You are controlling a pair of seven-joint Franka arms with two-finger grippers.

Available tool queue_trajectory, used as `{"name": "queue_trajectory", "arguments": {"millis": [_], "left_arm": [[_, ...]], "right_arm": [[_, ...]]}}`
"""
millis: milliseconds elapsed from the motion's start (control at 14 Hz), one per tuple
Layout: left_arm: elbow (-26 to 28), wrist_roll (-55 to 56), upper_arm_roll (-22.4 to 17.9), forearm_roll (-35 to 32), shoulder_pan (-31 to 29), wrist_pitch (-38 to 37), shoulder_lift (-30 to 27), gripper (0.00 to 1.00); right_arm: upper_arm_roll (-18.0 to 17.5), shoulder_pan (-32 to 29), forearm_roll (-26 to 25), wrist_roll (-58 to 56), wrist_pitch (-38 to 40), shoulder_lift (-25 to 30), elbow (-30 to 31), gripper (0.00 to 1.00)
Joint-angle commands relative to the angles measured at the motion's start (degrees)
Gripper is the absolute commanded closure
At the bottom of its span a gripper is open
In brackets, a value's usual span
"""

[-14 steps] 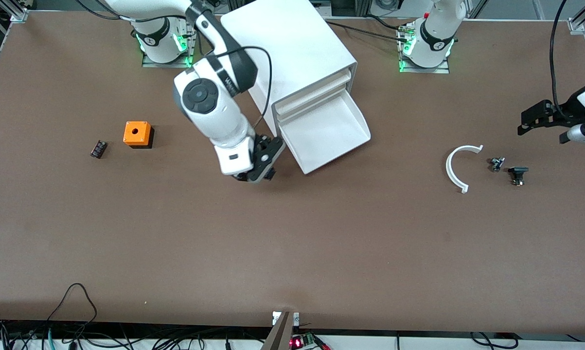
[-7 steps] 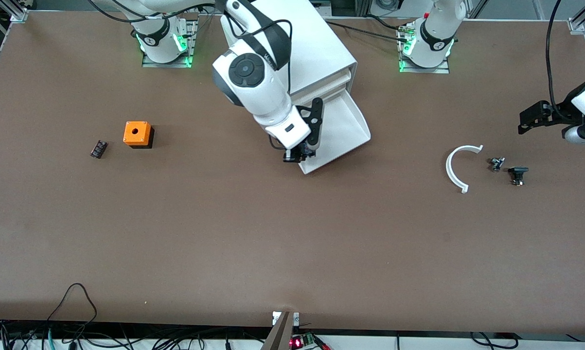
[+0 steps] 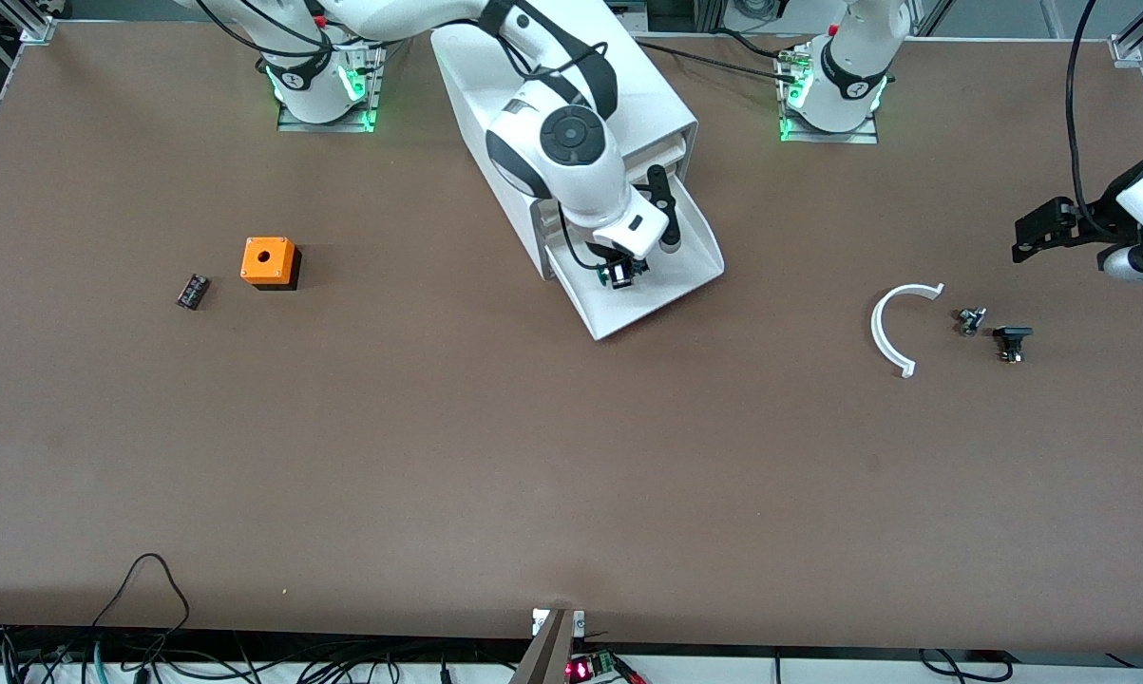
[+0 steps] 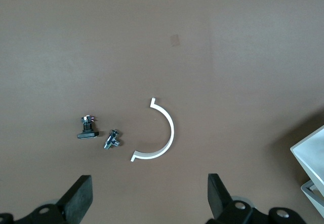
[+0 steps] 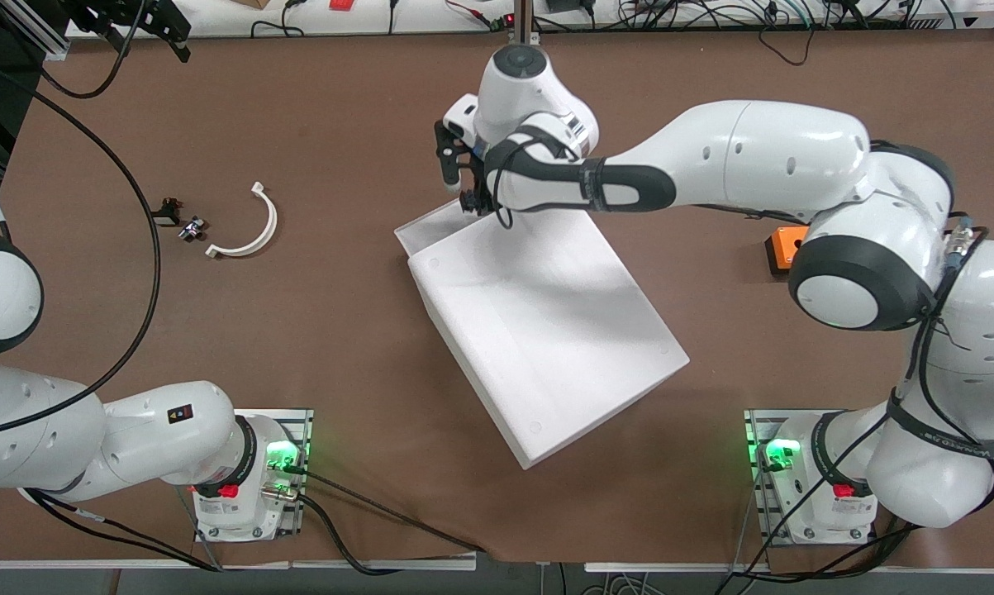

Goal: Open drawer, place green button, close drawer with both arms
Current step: 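Lower the button into the drawer and open the right gripper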

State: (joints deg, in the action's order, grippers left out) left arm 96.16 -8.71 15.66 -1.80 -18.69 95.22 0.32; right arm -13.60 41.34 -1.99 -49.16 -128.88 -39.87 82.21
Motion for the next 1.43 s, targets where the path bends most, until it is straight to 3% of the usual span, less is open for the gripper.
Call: {"name": "queue_trajectory", "arguments": {"millis": [0, 357, 500, 571, 643, 929, 1071, 1357], "left_arm": [[-1.4, 0.7, 0.0, -1.5, 0.3, -1.2, 0.5, 0.00], [-1.4, 0.7, 0.0, -1.5, 0.3, -1.1, 0.5, 0.00], [-1.7, 0.7, 0.0, -1.5, 0.4, -1.0, 0.6, 0.00], [-1.7, 0.7, 0.0, -1.5, 0.4, -0.9, 0.7, 0.00], [-1.7, 0.7, 0.0, -1.5, 0.4, -0.9, 0.7, 0.00], [-1.2, 1.0, 0.2, -1.5, 1.6, 1.3, 1.8, 0.00], [-1.4, 3.7, 0.2, -1.1, 1.7, 2.4, 3.3, 0.00], [0.6, 13.1, 1.6, -0.7, 4.5, 9.5, 9.2, 0.00]], "right_arm": [[0.1, 1.3, -1.3, -1.1, 1.3, -1.8, -2.1, 0.62], [0.2, 4.1, -1.4, -0.3, 0.8, -3.0, -2.0, 0.61], [0.2, 4.3, -1.3, -0.2, 0.7, -3.1, -1.6, 0.53], [0.2, 4.3, -0.8, 0.0, 0.7, -3.1, -1.6, 0.31], [0.2, 4.2, -0.8, 0.7, 0.7, -3.1, -1.6, 0.00], [0.6, 3.6, -0.7, 5.9, 1.1, -1.9, -2.1, 0.00], [1.7, 3.1, -0.7, 9.0, 1.3, 1.4, -2.1, 0.00], [7.8, 0.9, -0.6, 22.9, 1.3, 6.8, -2.0, 0.00]]}}
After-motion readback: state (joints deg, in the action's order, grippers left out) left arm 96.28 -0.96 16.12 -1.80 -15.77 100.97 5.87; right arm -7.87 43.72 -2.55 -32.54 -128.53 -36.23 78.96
